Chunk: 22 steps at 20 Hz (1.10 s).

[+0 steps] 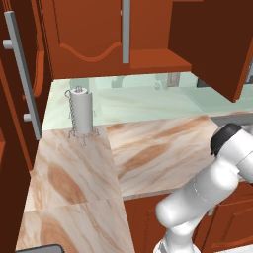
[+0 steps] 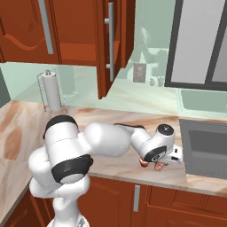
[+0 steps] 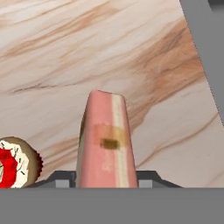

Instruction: Open the cabinet. Pick the bar soap and place it next to the sink. Then close the cabinet.

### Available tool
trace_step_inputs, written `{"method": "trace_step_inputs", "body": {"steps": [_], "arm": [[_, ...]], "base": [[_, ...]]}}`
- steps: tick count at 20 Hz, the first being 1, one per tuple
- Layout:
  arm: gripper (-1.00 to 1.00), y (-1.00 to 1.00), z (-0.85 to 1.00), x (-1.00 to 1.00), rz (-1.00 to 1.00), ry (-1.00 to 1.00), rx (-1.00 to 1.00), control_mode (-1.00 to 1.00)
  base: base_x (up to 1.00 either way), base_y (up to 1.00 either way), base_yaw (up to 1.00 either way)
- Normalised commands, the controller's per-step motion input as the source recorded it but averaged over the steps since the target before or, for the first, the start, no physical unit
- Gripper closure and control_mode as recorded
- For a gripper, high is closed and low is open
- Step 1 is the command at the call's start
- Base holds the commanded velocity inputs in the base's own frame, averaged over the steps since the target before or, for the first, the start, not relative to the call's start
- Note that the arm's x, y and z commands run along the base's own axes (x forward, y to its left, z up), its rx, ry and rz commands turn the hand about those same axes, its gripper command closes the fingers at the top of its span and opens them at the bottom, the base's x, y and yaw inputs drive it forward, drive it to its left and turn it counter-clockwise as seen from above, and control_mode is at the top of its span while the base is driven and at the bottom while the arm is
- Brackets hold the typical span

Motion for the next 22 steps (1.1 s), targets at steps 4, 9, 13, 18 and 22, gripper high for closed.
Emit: {"method": "trace_step_inputs", "body": {"steps": [4,9,13,18,22], "arm": [[1.00,-0.14,-0.18,0.01,0.00,-0.04,0.00,-1.00],[1.00,-0.05,-0.14,0.01,0.00,-0.01,0.00,-1.00],[1.00,0.00,-0.02,0.01,0.00,0.00,0.00,-1.00],[1.00,-0.02,0.00,0.00,0.00,0.00,0.04,-1.00],[-1.00,0.00,0.00,0.00,0.00,0.00,0.00,-1.00]], "base": [[0.00,0.00,0.00],[0.00,0.00,0.00],[0.00,0.00,0.00],[0.00,0.00,0.00],[0.00,0.00,0.00]]}}
